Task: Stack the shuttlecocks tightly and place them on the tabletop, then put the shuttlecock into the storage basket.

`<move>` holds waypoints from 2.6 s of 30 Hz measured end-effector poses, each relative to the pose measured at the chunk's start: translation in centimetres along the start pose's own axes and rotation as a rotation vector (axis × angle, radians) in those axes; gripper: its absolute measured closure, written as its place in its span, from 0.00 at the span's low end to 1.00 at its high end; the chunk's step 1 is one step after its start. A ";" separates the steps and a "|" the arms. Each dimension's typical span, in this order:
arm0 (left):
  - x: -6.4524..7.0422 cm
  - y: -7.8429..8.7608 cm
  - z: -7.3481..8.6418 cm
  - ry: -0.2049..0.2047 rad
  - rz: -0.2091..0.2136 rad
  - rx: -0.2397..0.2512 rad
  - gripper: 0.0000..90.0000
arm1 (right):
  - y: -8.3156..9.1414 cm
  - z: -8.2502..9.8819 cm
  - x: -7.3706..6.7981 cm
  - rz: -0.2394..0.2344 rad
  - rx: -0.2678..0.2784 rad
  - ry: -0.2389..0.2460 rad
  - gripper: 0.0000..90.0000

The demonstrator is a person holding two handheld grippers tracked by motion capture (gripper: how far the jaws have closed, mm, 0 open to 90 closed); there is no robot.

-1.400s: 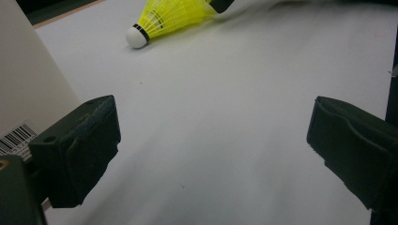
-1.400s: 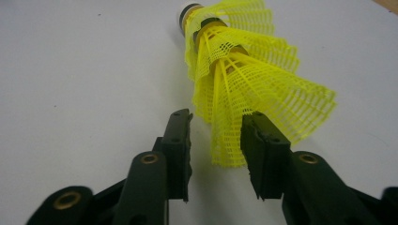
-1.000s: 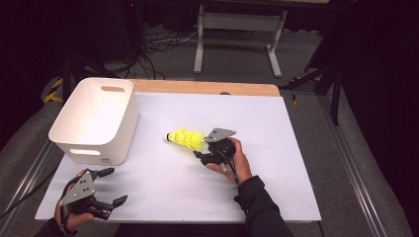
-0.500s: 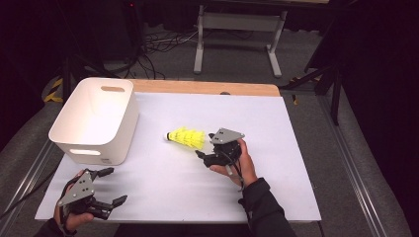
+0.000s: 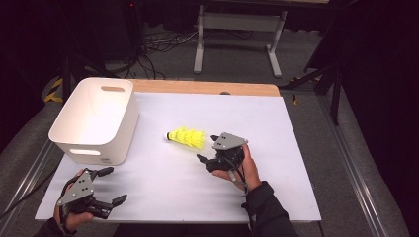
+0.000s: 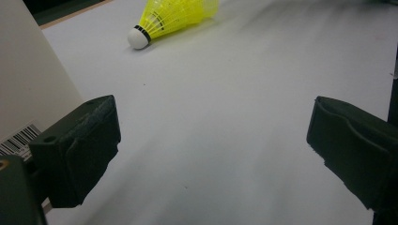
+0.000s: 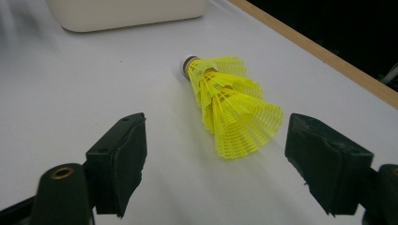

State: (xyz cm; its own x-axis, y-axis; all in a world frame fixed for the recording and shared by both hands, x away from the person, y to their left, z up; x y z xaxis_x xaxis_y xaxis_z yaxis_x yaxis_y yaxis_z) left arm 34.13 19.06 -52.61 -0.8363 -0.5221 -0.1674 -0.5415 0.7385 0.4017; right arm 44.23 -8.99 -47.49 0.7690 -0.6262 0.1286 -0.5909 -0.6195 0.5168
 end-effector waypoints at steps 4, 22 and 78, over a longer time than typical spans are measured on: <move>0.0 0.0 0.0 0.001 0.001 0.006 0.04 | 0.6 0.1 -0.1 0.006 0.012 0.006 0.24; 0.1 0.0 -0.1 -0.005 0.001 0.009 0.04 | 3.8 2.0 -0.1 0.047 0.044 0.015 0.21; 0.0 -0.2 -0.4 -0.010 -0.018 0.004 0.05 | 0.2 4.0 0.0 -0.031 -0.058 -0.021 0.17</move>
State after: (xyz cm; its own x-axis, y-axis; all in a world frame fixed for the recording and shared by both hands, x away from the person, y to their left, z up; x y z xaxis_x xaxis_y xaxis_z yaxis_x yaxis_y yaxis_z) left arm 34.30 18.73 -52.36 -0.8274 -0.5309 -0.1830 -0.5564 0.7310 0.3950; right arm 43.10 -11.00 -50.74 0.7811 -0.6172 0.0945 -0.5512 -0.6105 0.5687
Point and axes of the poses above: each handheld gripper's, and its own axes: y roughly backward along the jaws, z roughly out of its underside, x roughly to its right, the point moved 10 cm from there along -y, roughly forward along the jaws, and after that the axes turned 5 degrees about -y, right-handed, at the moved point
